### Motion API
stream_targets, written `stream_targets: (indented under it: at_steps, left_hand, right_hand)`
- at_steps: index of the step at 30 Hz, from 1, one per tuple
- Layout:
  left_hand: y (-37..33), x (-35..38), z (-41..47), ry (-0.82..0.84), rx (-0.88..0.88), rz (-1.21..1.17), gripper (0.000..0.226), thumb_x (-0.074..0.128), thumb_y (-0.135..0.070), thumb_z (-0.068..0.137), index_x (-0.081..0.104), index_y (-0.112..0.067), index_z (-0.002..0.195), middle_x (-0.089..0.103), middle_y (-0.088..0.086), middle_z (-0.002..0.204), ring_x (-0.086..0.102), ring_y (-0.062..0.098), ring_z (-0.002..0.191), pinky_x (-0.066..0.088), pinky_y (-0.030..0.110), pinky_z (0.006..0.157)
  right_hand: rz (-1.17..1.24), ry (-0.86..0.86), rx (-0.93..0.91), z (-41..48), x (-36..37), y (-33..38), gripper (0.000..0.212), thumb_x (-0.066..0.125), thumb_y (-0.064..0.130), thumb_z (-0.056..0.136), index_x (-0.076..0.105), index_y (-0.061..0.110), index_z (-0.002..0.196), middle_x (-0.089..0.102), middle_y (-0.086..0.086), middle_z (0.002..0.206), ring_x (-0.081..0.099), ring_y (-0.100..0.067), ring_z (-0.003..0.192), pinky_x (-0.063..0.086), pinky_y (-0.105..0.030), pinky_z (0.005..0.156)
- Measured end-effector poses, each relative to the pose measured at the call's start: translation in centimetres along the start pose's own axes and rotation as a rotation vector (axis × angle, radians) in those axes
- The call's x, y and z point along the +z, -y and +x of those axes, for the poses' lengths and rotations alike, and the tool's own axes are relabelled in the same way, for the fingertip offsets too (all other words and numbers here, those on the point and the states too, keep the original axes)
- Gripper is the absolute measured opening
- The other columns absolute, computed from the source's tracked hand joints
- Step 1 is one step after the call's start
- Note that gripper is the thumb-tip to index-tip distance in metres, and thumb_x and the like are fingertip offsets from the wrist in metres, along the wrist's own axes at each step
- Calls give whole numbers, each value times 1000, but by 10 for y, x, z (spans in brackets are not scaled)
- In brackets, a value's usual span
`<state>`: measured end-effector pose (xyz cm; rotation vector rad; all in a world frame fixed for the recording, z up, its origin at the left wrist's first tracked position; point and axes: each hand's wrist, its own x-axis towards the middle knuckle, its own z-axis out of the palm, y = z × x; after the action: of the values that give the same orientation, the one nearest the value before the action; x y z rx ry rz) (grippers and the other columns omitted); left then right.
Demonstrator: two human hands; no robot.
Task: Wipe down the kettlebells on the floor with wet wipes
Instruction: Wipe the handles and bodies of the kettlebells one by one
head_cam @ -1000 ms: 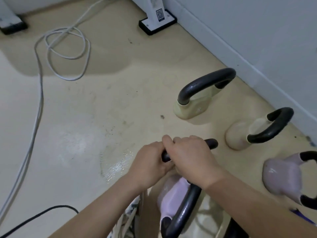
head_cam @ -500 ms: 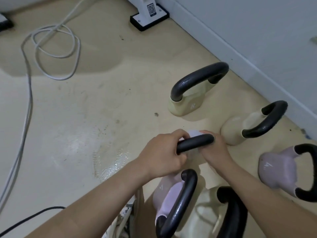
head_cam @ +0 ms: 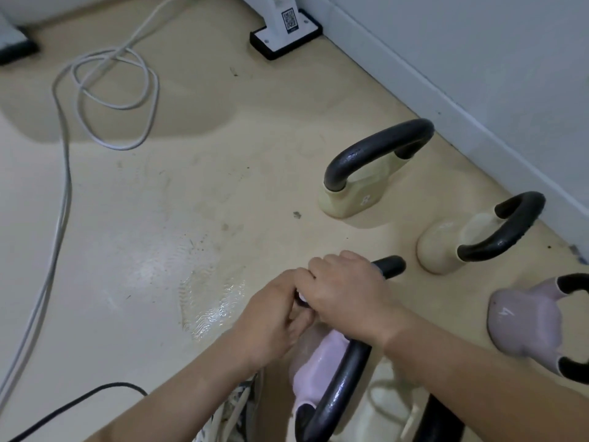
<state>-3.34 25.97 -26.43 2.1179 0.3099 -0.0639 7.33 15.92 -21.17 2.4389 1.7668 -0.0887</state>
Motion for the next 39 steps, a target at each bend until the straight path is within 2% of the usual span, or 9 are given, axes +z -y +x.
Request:
stream_targets:
  at_steps: [6,13,16,19,22,23,26,30,39]
  left_hand:
    - [-19,-13,28,-24,54,94,25,55,-11,82,42,-21,101,45,-7,64,42,17,58,27,28,57]
    - [-33,-24,75,-54,-265,-700,51,37,2,51,52,-25,92,58,4,95,54,16,83,43,21,65]
    - [-36,-35,85,52,-316,-976,59,31,6,42,55,-13,93,59,10,101,56,22,90,42,25,65]
    - [-34,-40,90,41,-369,-1197,54,35,3,46,62,-4,93,63,15,103,58,23,97,45,30,88]
    - [-36,-36,88,-41,-398,-1043,32,51,-17,71,71,-9,95,70,9,101,62,19,97,44,31,95]
    - [-36,-35,86,-52,-386,-935,28,51,-24,81,74,-13,95,72,4,103,63,17,98,43,31,97]
    - [-32,-37,81,-87,-386,-867,34,41,-30,96,74,-24,103,72,-3,111,63,13,110,42,31,102]
    - [-23,-47,74,-213,-397,-890,33,41,-26,99,67,-27,118,68,-5,118,60,10,115,43,35,106]
    - [-38,-36,67,-75,-32,-317,36,42,-32,91,71,-23,110,65,-21,99,57,-1,99,43,18,89]
  right_hand:
    - [270,-47,502,-17,1,-46,8,55,16,60,47,18,59,56,-3,57,56,-33,55,30,-28,49]
    - [500,96,478,21,-22,-7,17,51,21,82,36,26,77,43,8,66,53,-26,75,28,-32,53]
    - [980,170,614,29,-25,-28,29,59,20,81,45,28,57,49,10,57,51,-10,59,34,-27,51]
    - [1416,230,667,24,-31,-38,26,62,33,88,62,26,63,59,15,57,58,-1,57,43,-16,54]
    - [787,100,592,23,-9,-21,30,43,45,95,60,22,89,64,4,75,62,-19,69,41,-31,58]
    - [386,14,557,25,-4,-11,28,39,38,95,60,19,94,63,1,76,62,-21,65,37,-29,52]
    - [-6,85,472,45,-20,10,35,41,13,82,64,9,109,65,-7,96,67,-20,81,43,-28,49]
    - [44,300,227,85,-25,-1,35,46,4,92,57,10,124,57,-9,129,57,-23,118,47,-31,87]
    - [315,16,425,6,-10,-19,20,48,27,91,53,18,109,66,-4,94,64,-31,85,37,-33,62]
